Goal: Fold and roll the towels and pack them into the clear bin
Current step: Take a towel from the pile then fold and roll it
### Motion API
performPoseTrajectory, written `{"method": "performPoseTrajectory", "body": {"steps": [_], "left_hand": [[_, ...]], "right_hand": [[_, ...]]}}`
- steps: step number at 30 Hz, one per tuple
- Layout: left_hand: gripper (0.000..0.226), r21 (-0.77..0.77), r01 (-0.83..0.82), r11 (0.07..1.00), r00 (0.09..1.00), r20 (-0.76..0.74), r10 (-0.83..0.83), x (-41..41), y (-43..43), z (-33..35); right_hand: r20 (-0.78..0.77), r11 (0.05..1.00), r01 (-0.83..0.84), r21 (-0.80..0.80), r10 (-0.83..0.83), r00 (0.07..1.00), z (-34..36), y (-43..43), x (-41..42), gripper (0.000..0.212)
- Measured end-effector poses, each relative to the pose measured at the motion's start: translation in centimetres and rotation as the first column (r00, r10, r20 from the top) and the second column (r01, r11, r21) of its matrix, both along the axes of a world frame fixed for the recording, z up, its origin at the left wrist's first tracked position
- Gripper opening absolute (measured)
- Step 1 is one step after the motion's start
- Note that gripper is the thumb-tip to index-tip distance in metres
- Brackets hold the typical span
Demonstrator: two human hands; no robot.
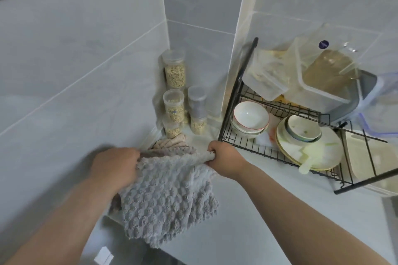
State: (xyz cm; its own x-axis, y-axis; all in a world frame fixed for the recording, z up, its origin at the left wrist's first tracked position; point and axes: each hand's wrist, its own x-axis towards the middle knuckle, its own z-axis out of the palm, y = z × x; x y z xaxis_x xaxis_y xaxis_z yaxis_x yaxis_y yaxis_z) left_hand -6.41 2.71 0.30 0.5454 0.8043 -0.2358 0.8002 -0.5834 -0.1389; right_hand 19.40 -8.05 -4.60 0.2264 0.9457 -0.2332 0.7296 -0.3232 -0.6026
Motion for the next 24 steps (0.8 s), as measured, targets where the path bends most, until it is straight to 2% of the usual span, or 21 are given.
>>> {"method": "performPoseTrajectory", "body": {"steps": [3,8,10,14,16,19,21,24], "left_hand": [[0.026,-0.086,0.085,0.993,0.995,0.055,-0.081,2.1,-1.6,2.4],[0.014,-0.305,0.274,0.912,0.957,0.185,-0.226,9.0,-6.1,5.5],[0.014,-0.276,0.346,0.897,0.935,0.185,-0.304,12.4,-8.0,5.7],[0.013,-0.058,0.467,0.882,0.869,0.213,-0.446,18.9,-11.5,6.2],[0.014,0.012,0.530,0.848,0.819,0.253,-0.516,20.7,-13.3,6.1],[0.008,0.121,0.643,0.756,0.735,0.180,-0.654,21.6,-16.3,3.8],[0.011,0.087,0.697,0.712,0.699,0.138,-0.702,21.2,-18.5,0.5],[0.021,-0.079,0.731,0.678,0.683,0.077,-0.727,19.2,-21.7,-5.6]], "right_hand": [[-0.060,1.000,-0.008,-0.026,0.006,0.998,2.7,-3.9,2.6,0.023],[-0.053,0.991,0.118,-0.068,-0.122,0.991,7.0,-13.5,8.7,0.017],[-0.016,0.980,0.190,-0.066,-0.191,0.981,8.2,-17.8,10.9,0.010],[0.034,0.917,0.397,0.034,-0.398,0.917,9.2,-24.8,13.9,0.006],[0.054,0.883,0.460,0.089,-0.465,0.883,9.1,-27.7,14.6,0.004],[0.077,0.871,0.481,0.103,-0.489,0.869,8.2,-31.8,14.4,0.006],[0.153,0.897,0.440,0.036,-0.441,0.885,6.2,-34.0,13.7,0.007],[0.210,0.924,0.348,-0.160,-0.312,0.926,1.1,-36.5,11.9,0.018]]}}
